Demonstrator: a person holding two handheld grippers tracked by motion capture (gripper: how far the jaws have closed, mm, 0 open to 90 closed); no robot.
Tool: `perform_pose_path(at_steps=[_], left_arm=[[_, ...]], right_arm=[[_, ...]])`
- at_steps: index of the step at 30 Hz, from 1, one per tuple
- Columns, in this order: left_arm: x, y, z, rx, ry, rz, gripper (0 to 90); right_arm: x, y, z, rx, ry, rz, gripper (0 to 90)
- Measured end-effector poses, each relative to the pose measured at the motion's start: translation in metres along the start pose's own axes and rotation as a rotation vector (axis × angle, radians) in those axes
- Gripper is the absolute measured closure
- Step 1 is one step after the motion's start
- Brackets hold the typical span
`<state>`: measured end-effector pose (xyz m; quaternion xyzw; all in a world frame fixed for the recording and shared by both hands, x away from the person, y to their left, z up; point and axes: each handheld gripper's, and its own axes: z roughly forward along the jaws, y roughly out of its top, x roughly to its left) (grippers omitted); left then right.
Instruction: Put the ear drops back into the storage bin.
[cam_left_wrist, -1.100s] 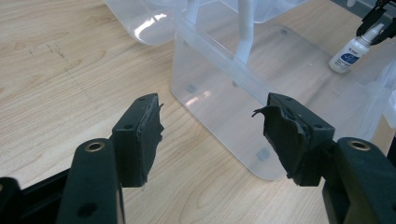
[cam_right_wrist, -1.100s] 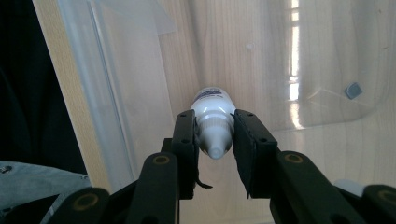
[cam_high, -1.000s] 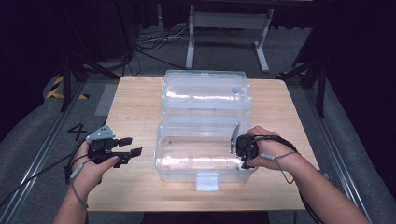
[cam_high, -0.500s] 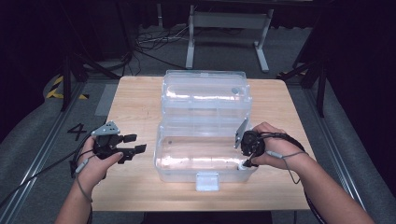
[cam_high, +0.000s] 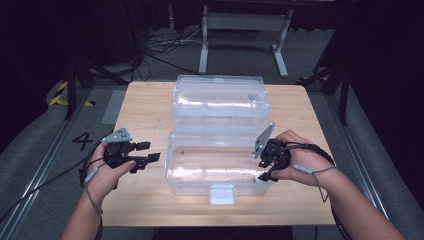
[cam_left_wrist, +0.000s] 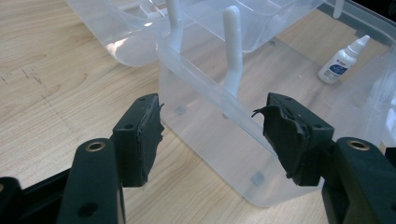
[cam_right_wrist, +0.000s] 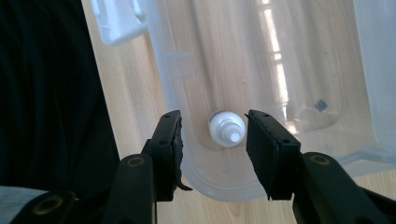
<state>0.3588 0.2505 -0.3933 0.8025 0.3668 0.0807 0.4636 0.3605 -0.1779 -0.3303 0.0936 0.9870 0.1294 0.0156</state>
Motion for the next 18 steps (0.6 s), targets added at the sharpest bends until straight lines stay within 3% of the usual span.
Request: perform_pose_path(at_steps=[3,11,18], left_arm=[[-0.005,0.002,-0.001,-0.003,-0.010,0.013,38.9],[-0.024,0.011,-0.001,-0.005,-0.073,0.079,40.8],[-0.037,0.014,0.004,0.014,-0.116,0.113,41.4]], right_arm=[[0.003,0.002,-0.002,-0.027,-0.004,0.008,56.3],[-0.001,0.010,-0.021,-0.235,-0.051,0.042,56.4],[-0.015,0.016,-0.033,-0.308,-0.105,0.071,56.1]])
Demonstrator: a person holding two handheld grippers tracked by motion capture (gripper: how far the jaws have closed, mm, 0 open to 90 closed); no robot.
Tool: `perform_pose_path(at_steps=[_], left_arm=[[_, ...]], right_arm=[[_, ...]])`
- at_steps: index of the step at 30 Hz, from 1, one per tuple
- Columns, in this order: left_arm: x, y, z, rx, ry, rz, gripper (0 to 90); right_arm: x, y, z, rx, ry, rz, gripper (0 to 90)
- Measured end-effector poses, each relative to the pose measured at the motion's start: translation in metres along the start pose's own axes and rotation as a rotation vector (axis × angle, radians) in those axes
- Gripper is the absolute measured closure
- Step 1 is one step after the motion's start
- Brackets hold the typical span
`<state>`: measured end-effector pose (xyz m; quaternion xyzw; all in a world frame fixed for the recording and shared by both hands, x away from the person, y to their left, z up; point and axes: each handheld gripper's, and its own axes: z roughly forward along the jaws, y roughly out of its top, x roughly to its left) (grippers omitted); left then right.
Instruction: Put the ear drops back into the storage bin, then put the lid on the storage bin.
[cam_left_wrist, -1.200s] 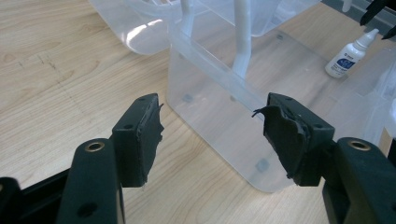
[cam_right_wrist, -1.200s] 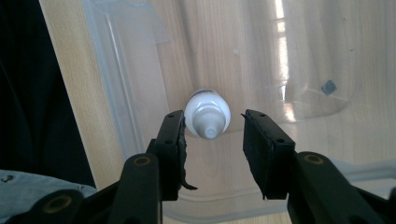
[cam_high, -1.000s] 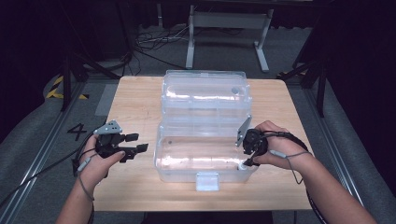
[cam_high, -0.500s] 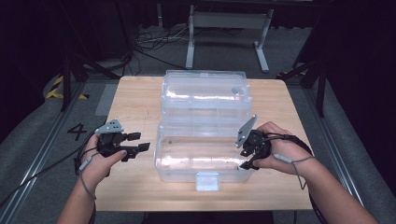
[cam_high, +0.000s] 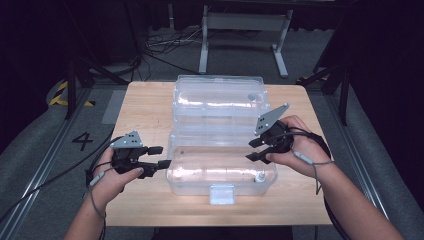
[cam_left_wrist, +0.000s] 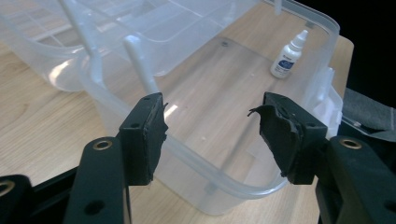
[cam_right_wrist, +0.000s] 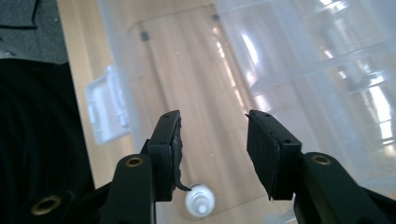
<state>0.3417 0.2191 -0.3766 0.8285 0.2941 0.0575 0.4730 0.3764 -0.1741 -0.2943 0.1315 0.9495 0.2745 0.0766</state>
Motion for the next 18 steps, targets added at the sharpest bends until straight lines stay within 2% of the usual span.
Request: perform_pose_path(at_steps=[8,18], left_arm=[[-0.015,0.005,0.007,0.026,-0.079,0.047,42.2],[-0.030,0.003,0.016,0.074,-0.126,0.095,42.2]], right_arm=[[-0.027,0.014,-0.008,-0.041,-0.030,0.041,56.1],[-0.056,0.029,-0.010,-0.074,-0.055,0.077,56.5]])
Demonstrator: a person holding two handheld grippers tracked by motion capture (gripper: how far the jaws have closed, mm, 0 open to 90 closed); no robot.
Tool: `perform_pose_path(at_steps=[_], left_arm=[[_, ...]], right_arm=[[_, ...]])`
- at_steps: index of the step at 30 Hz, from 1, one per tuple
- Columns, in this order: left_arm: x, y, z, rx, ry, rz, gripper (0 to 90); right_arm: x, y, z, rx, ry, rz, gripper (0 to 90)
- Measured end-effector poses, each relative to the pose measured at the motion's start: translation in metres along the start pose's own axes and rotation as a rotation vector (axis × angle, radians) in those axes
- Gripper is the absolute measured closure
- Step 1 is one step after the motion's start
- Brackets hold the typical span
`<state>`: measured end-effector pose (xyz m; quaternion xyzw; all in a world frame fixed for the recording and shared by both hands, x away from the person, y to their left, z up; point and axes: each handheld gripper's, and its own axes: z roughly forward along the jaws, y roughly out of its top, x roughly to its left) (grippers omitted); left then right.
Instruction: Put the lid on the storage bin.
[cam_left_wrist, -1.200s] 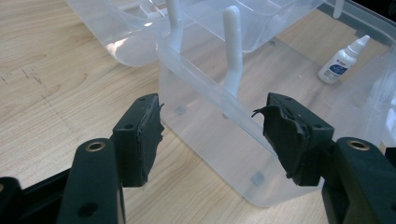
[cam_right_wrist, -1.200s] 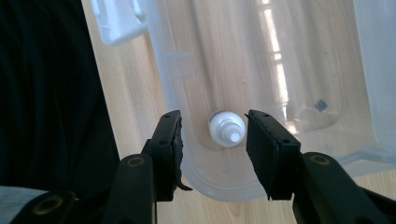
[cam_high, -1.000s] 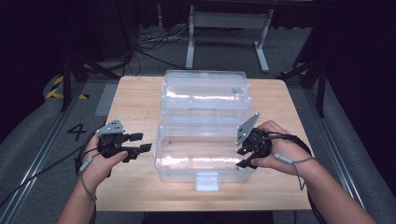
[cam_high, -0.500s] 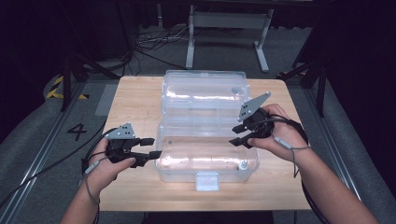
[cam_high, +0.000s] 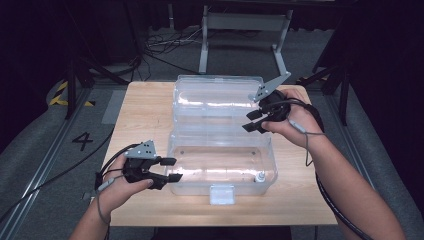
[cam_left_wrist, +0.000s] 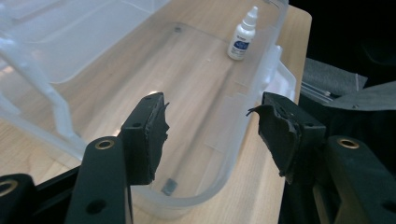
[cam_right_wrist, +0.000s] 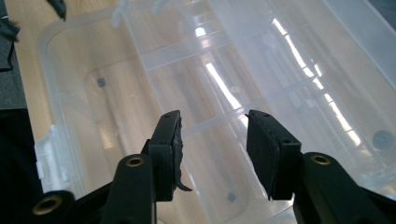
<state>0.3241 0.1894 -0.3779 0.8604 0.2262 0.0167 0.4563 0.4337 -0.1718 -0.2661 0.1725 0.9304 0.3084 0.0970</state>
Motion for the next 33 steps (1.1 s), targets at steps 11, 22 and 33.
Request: perform_pose_path(at_steps=[11,22,33], left_arm=[[-0.007,-0.002,0.016,0.060,-0.027,0.035,41.6],[-0.011,-0.004,0.039,0.152,-0.050,0.066,44.4],[-0.008,-0.010,0.047,0.221,-0.052,0.073,65.0]], right_arm=[[-0.019,0.007,0.001,-0.045,0.005,0.048,56.8],[-0.032,0.012,0.005,-0.066,-0.011,0.074,54.9],[-0.043,0.020,0.034,-0.021,0.015,0.047,54.2]])
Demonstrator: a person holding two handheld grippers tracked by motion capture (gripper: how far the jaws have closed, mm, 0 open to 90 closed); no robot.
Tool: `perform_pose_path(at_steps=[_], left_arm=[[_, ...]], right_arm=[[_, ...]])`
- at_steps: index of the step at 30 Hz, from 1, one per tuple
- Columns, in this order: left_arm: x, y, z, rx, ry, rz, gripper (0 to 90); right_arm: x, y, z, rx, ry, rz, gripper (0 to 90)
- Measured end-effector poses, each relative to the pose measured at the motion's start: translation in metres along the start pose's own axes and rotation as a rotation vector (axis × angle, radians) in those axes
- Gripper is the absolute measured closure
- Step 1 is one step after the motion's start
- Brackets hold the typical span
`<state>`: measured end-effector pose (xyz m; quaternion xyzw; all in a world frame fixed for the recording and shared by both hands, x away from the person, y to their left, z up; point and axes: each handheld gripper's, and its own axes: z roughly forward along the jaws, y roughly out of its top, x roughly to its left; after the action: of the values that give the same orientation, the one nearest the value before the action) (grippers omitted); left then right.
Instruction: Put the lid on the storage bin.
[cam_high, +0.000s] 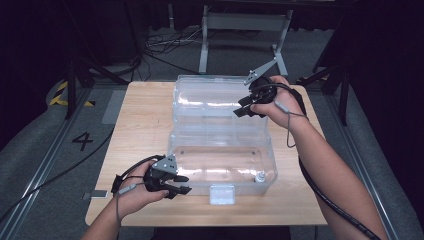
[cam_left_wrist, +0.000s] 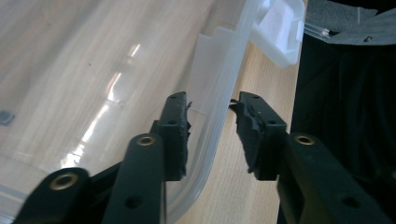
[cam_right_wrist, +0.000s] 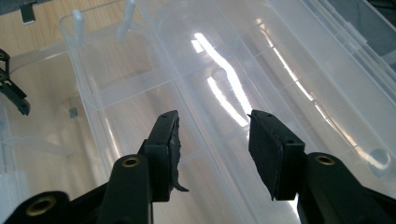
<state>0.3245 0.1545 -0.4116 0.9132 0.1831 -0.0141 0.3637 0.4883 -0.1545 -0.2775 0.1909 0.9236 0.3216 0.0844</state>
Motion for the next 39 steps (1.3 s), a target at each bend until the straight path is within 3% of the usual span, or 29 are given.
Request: perform_pose_path(at_steps=[4,9,14,17,20,28,33,39], left_arm=[[0.002,0.000,0.001,-0.010,-0.005,-0.010,74.3],[0.002,0.000,0.001,-0.010,-0.007,-0.003,75.8],[0.002,0.000,0.001,-0.009,-0.007,-0.006,75.9],[0.002,0.000,0.001,-0.010,-0.008,-0.008,75.8],[0.003,0.000,0.001,-0.011,-0.011,-0.011,75.8],[0.003,0.000,0.001,-0.010,-0.014,-0.013,75.8],[0.003,0.000,0.001,-0.009,-0.016,-0.014,75.8],[0.003,0.000,0.001,-0.008,-0.016,-0.014,75.7]], right_arm=[[0.000,0.003,0.010,0.025,0.009,-0.005,54.0],[0.000,0.005,0.018,0.048,0.010,-0.020,54.6],[0.000,0.006,0.022,0.073,0.020,-0.025,65.3],[0.002,0.007,0.021,0.080,0.035,-0.032,75.1],[0.006,0.007,0.021,0.080,0.014,-0.055,79.2],[0.012,0.006,0.018,0.081,0.010,-0.105,83.8],[0.017,0.003,0.012,0.071,0.048,-0.098,84.9],[0.028,0.002,0.005,0.068,0.054,-0.139,85.7]])
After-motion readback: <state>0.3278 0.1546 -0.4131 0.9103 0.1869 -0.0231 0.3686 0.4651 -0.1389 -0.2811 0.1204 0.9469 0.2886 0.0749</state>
